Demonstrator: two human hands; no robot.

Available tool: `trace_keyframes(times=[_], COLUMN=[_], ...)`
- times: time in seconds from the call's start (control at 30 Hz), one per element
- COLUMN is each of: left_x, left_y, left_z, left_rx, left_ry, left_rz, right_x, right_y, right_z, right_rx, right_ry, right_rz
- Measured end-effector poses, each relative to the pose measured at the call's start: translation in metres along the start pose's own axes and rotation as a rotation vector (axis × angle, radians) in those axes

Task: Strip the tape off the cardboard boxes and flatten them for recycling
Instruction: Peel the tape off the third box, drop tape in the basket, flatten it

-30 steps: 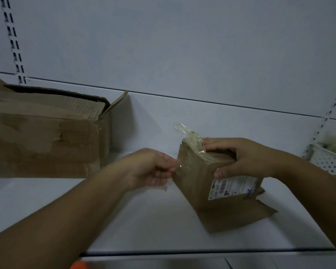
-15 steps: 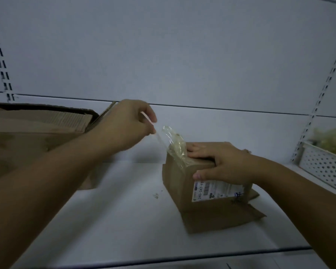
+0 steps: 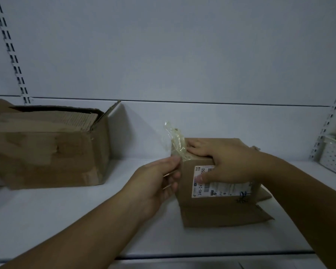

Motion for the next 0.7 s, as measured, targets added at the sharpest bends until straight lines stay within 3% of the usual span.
trace_keyframes(times=[0.13,0.27,0.37,0.53,0.7], left_x=[0.0,-0.001,-0.003,-0.004,-0.008], left_y=[0.009,0.031,0.044,0.046,0.028], left_z=[0.005,0.006,0.008,0.009,0.005], left_rx=[0.093,0.347,0.397,0.374,0.118], left_ry=[0.017,0.084,0.081,0.045,0.04], left_rz=[-0.084,-0.019,0.011,0.0,-0.099], right_x=[-0.003,-0.005,-0.004,-0.004,-0.005], right_y=[-0.006,-0.007,-0.006,-0.007,-0.007], right_z=[0.0,0.001,0.001,0.002,0.003], right_rx=[0.011,0.001,-0.005,0.005,0.037], right_ry=[0.023,0.02,0.026,0.028,0.009], right_rz=[-0.003,0.016,0.009,0.014,0.029])
Point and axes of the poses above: each hand's wrist, its own x-axis towards the middle knuckle, its own z-axis out of the palm, y = z × x, the point moved 4 cm from there along x, towards the middle knuckle, and after that the axes turned 1 degree about x, right-handed, at the moved point
